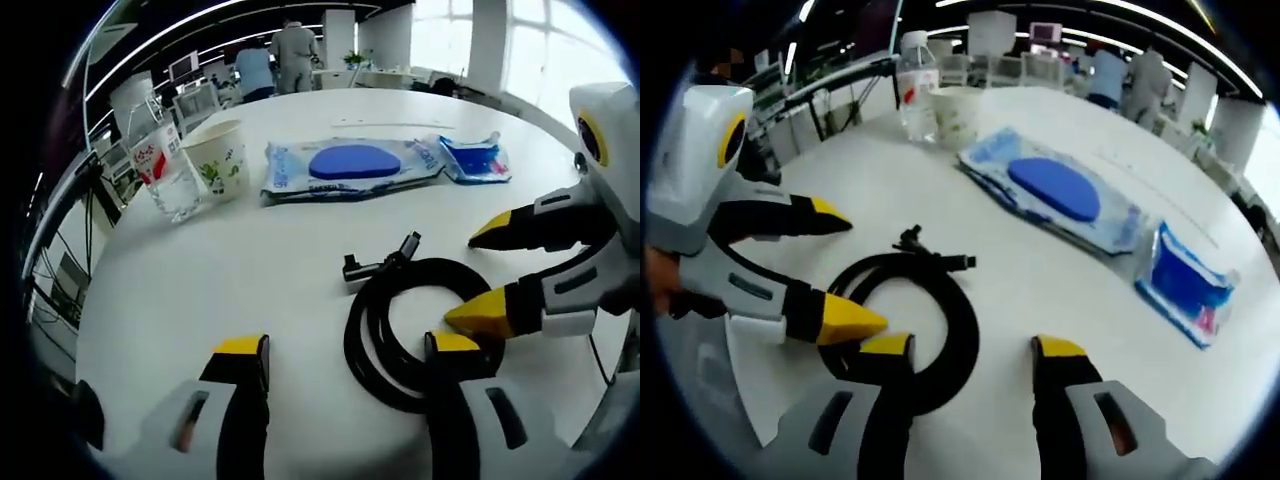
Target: Arrange the tabletop items into an orderly group along one side of the table until the central work area is clear of visible clutter.
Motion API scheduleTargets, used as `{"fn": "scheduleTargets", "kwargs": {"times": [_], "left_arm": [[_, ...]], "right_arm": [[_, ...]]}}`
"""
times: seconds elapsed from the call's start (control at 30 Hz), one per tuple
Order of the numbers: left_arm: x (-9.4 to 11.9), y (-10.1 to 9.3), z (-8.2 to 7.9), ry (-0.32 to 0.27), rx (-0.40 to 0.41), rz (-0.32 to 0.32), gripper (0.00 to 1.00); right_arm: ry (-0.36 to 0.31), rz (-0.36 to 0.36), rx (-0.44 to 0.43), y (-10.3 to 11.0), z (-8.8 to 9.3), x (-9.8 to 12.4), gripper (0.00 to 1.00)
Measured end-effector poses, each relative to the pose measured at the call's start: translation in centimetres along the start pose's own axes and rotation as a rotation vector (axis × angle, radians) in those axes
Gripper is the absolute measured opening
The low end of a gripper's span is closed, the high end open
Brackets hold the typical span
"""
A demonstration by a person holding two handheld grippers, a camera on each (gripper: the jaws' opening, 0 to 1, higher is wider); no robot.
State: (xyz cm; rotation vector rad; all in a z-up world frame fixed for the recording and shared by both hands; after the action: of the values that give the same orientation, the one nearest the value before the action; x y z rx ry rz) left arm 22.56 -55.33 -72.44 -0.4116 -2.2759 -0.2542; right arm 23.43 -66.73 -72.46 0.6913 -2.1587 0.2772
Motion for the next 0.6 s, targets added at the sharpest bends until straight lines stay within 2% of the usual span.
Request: {"fn": "scheduleTargets", "kwargs": {"times": [0.27, 0.43, 0.6], "left_arm": [[0.0, -0.4, -0.1, 0.006, -0.007, 0.002, 0.52], [0.4, -1.2, -0.3, 0.012, -0.026, 0.024, 0.45], [0.5, -1.7, -0.5, 0.014, -0.041, 0.038, 0.39]], "right_arm": [[0.004, -0.014, 0.022, 0.7, 0.0, 0.0, 0.33], [0.012, -0.025, 0.043, 1.1, -0.1, -0.1, 0.27], [-0.003, -0.006, 0.033, 1.1, -0.2, -0.1, 0.14]]}}
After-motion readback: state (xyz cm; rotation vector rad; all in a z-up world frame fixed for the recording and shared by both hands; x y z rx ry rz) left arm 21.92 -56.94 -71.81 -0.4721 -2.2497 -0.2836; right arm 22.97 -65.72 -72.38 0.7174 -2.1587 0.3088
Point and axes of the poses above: the point that each gripper's makers call its tool centre point, and the gripper's own axes: x roughly backward along the fingers, y roughly to its left, z roughly out of its underside, the point moved 3 cm from there along x, roughly backward along the fingers, and after that the axes turned 4 degrees about -x, right-handed, at the moved point
